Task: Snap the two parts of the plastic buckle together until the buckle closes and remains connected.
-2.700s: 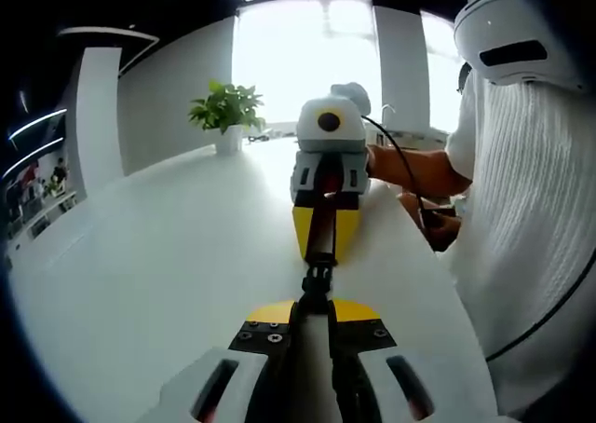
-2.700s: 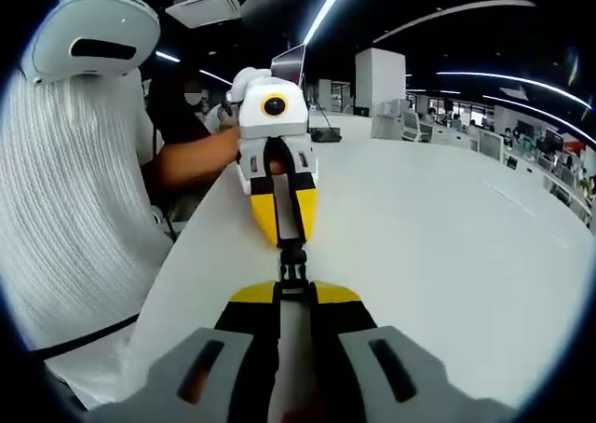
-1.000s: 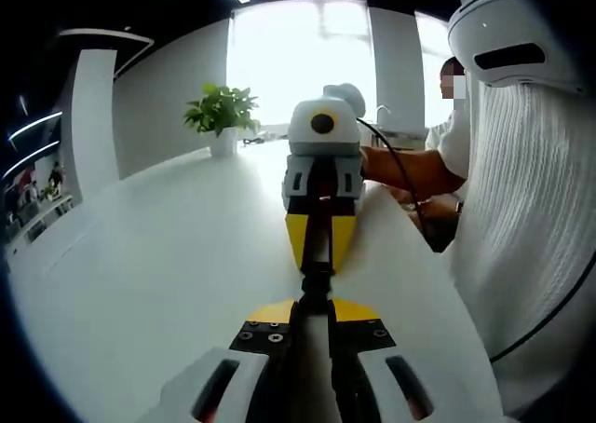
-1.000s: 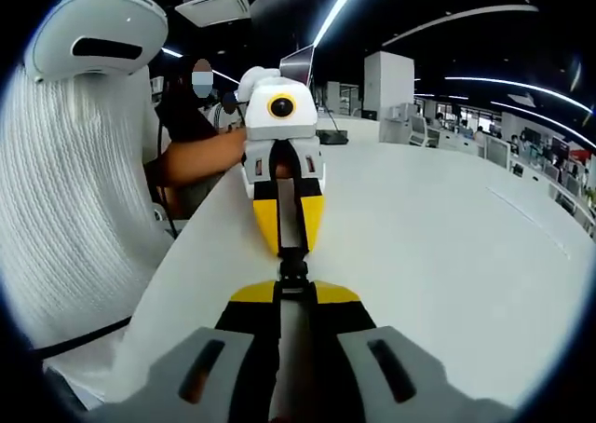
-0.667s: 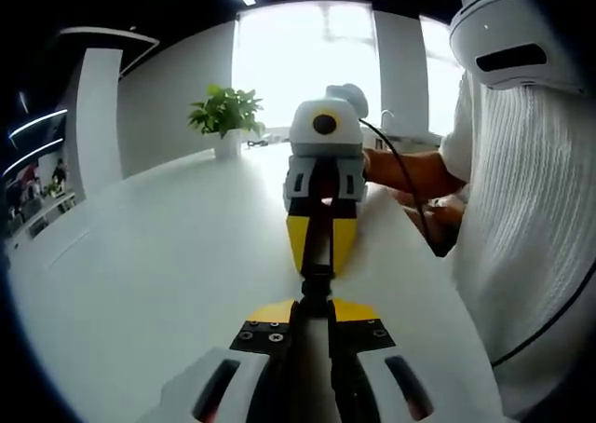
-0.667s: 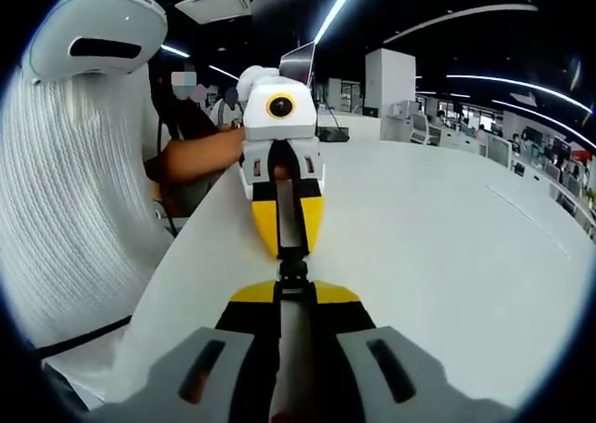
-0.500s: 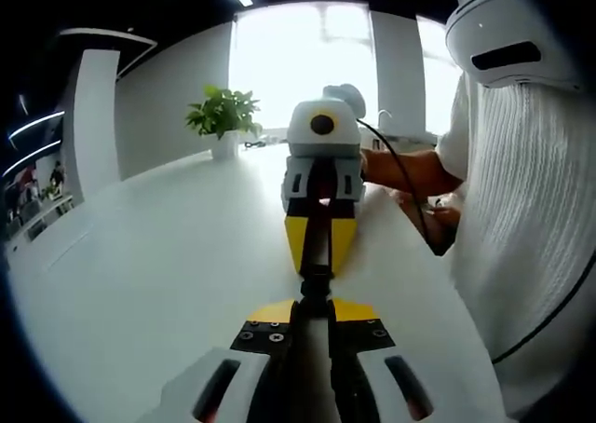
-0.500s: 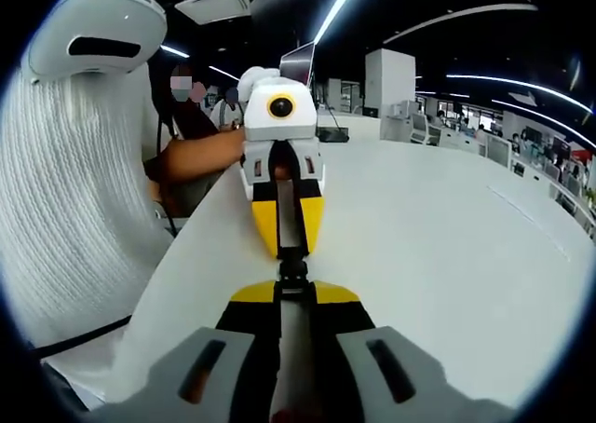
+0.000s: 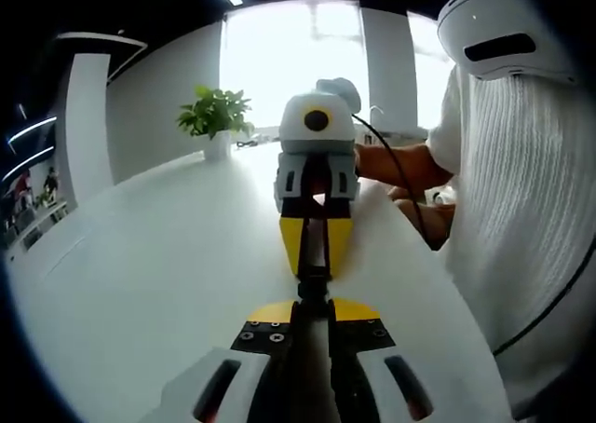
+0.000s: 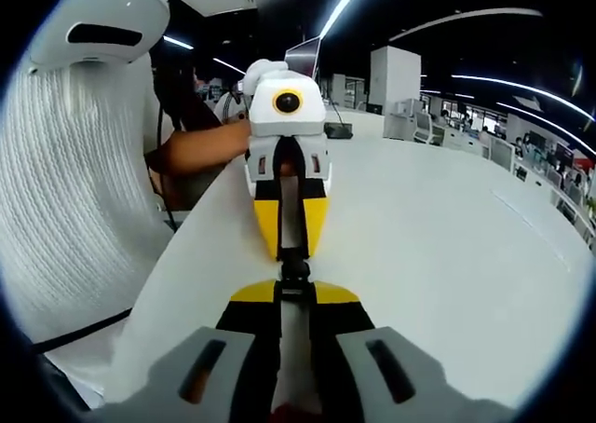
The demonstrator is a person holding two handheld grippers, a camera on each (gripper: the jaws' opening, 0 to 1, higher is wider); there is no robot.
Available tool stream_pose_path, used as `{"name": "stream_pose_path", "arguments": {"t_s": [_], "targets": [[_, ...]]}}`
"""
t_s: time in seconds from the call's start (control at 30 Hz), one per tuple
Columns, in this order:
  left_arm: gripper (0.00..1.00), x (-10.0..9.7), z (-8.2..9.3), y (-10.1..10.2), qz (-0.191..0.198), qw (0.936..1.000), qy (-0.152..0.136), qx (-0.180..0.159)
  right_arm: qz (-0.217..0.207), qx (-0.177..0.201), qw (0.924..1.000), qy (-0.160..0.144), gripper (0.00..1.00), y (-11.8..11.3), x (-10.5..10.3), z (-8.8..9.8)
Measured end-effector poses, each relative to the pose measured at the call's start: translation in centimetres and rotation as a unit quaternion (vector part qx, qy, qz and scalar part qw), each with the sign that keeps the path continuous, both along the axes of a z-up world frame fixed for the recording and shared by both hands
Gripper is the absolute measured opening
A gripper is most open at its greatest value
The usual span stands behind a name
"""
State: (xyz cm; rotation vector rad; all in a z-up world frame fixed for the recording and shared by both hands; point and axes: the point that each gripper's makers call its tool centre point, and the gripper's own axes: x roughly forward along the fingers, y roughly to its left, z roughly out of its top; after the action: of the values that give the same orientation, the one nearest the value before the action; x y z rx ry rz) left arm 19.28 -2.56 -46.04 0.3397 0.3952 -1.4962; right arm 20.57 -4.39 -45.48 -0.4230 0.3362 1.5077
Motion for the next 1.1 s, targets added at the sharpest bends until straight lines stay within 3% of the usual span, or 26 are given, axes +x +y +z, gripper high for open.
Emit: {"name": "stream_pose_path", "arguments": {"t_s": [0.33,0.47,0.5,0.73,0.87,0.97,1.1], "targets": [[0.09,-0.1,0.1,-0.1,-0.024,0.9996,0.004,0.014,0.037,-0.003,0.9993,0.006,0.09,0.3,-0.3,0.0],[0.09,-0.4,0.1,-0.7,-0.044,0.9990,0.006,0.004,0.062,0.006,0.9980,-0.002,0.09,1.0,-0.6,0.2],[0.09,-0.3,-0.1,-0.7,-0.041,0.9990,0.012,0.010,0.058,-0.001,0.9983,0.008,0.09,0.6,-0.8,0.3],[0.10,-0.3,-0.1,-0.5,-0.041,0.9990,0.007,0.014,0.057,-0.006,0.9984,-0.004,0.10,0.8,-1.2,0.1],[0.11,-0.3,-0.1,-0.4,-0.035,0.9993,0.005,0.009,0.039,0.014,0.9989,0.020,0.11,0.6,-0.7,0.1],[0.11,-0.3,0.0,-0.4,-0.029,0.9995,0.004,0.009,0.032,0.010,0.9994,0.008,0.11,0.2,0.1,-0.1],[0.12,-0.3,0.0,-0.5,-0.026,0.9996,-0.004,0.011,0.030,0.005,0.9995,-0.001,0.11,0.7,-0.7,0.0]]}}
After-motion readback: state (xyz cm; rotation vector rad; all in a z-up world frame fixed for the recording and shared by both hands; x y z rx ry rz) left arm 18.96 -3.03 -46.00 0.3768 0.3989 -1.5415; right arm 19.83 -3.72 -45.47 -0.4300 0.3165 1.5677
